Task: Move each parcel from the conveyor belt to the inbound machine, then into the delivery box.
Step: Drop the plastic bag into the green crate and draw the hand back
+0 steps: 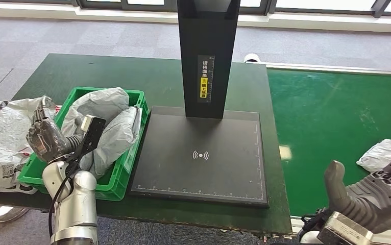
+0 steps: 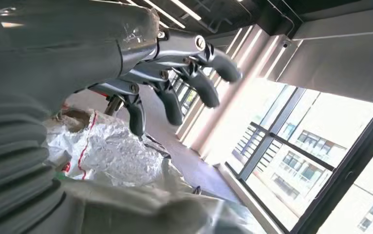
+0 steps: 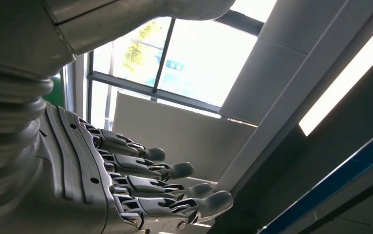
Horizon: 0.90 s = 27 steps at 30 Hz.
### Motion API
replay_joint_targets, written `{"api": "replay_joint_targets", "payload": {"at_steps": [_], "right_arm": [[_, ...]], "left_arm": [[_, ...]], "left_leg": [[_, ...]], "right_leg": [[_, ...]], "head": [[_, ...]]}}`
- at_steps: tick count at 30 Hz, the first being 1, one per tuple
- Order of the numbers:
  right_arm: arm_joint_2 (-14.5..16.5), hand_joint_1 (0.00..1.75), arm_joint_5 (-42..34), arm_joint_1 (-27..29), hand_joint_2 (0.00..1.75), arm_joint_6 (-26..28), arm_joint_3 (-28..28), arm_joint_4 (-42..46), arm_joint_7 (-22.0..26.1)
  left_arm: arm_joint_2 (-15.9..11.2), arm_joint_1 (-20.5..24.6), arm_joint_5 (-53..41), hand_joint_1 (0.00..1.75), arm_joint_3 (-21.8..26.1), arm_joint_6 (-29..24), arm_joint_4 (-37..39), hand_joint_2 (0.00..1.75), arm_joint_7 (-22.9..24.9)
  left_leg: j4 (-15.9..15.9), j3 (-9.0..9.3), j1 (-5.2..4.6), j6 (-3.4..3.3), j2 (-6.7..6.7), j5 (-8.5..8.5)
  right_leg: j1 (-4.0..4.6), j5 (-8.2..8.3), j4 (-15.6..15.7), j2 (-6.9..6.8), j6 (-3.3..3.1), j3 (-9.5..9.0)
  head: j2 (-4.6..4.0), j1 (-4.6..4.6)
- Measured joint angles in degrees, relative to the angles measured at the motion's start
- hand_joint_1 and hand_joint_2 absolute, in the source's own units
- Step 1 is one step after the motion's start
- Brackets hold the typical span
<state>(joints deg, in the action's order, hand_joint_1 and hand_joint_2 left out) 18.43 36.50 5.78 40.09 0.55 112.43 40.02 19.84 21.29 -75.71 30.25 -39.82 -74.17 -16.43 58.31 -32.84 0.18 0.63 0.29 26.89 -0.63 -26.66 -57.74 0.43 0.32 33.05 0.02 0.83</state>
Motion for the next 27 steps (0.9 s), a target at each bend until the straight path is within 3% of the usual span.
{"api": "replay_joint_targets", "payload": {"at_steps": [11, 16, 20, 24, 27], "right_arm": [[0.0, 0.0, 0.0, -0.1, 1.75, 0.0, 0.0, -0.6, 0.0], [0.0, 0.0, 0.0, -0.1, 1.75, 0.0, 0.0, -1.2, 0.0], [0.0, 0.0, 2.1, -0.3, 1.75, 0.0, -1.5, -2.2, 0.0], [0.1, 0.0, 6.1, -1.8, 1.75, 0.0, -5.5, -5.1, -0.1], [0.2, 0.0, 7.6, -2.3, 1.75, 0.0, -8.9, -7.0, -0.2]], "left_arm": [[0.1, -1.1, 10.3, 0.0, -0.1, 0.0, -3.4, 0.0, -6.0], [0.2, -2.7, 31.1, 0.0, -2.8, -0.1, -5.7, 0.0, -15.8], [-0.1, -4.6, 49.7, 0.0, -8.4, 0.3, -9.8, 1.75, -22.8], [-1.5, -7.5, 64.1, 0.0, -18.0, 8.9, -14.6, 1.75, -23.7], [-2.3, -9.5, 69.4, 0.0, -22.9, 15.9, -16.9, 1.75, -23.7]], "left_leg": [[0.0, 0.01, 0.01, 0.0, 0.0, 0.0], [0.0, -0.01, 0.0, 0.0, -0.04, 0.0], [0.0, -0.02, 0.0, 0.0, -0.1, 0.0], [0.0, -0.03, -0.01, -0.01, -0.28, 0.0], [0.0, -0.03, -0.01, -0.01, -0.28, 0.0]], "right_leg": [[0.01, 0.0, 0.0, -0.02, 0.0, -0.01], [0.01, 0.0, 0.0, -0.05, 0.0, -0.02], [0.0, -0.01, 0.0, -0.12, 0.01, -0.03], [-0.01, -0.02, 0.0, -0.25, 0.03, -0.1], [-0.02, -0.02, 0.0, -0.25, 0.02, -0.1]], "head": [[0.0, 0.0], [0.0, 0.0], [0.0, 0.0], [0.0, 0.02], [0.0, 0.02]]}}
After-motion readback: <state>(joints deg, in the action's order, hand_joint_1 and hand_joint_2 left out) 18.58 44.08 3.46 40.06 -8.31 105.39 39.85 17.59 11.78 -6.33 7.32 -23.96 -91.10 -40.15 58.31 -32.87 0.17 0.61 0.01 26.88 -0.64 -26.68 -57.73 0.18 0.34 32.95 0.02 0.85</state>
